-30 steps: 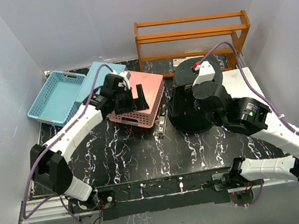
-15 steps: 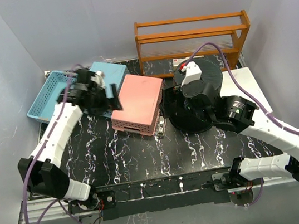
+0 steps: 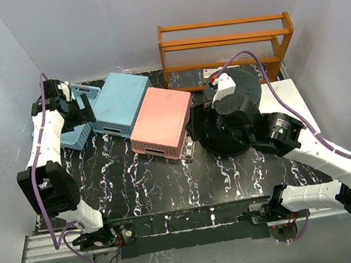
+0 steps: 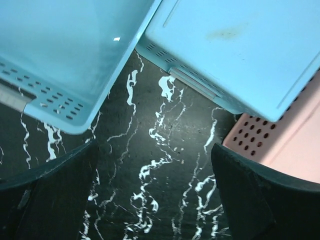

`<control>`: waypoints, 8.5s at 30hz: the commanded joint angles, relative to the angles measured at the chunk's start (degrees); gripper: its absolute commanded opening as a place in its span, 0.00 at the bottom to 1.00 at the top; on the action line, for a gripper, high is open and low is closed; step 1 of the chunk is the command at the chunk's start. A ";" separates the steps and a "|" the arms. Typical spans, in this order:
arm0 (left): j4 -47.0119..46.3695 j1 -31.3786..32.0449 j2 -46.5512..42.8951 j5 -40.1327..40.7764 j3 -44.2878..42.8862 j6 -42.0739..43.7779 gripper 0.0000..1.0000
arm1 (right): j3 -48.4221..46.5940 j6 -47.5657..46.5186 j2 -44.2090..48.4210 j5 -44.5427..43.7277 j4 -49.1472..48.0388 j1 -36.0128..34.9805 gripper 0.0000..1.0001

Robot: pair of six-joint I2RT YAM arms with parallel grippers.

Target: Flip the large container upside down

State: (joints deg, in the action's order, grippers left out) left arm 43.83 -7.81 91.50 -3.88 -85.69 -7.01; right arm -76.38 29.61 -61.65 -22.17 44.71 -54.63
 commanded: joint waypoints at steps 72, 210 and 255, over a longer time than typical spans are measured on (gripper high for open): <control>-43.58 -1.68 -46.31 -35.86 32.81 -50.28 0.00 | -3.97 -0.22 -2.59 4.53 -1.35 0.26 0.98; 19.29 7.05 -41.50 8.77 9.13 -18.62 0.90 | -20.13 8.71 -49.77 52.16 -37.06 -6.88 0.96; 5.52 -0.58 -31.50 -6.17 17.62 -11.58 0.00 | -17.93 6.94 -47.07 46.76 -32.01 -6.79 0.97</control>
State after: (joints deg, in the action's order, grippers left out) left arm 49.36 -7.55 59.27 -5.41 -65.93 -18.17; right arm -92.14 37.56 -112.20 25.74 13.39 -61.71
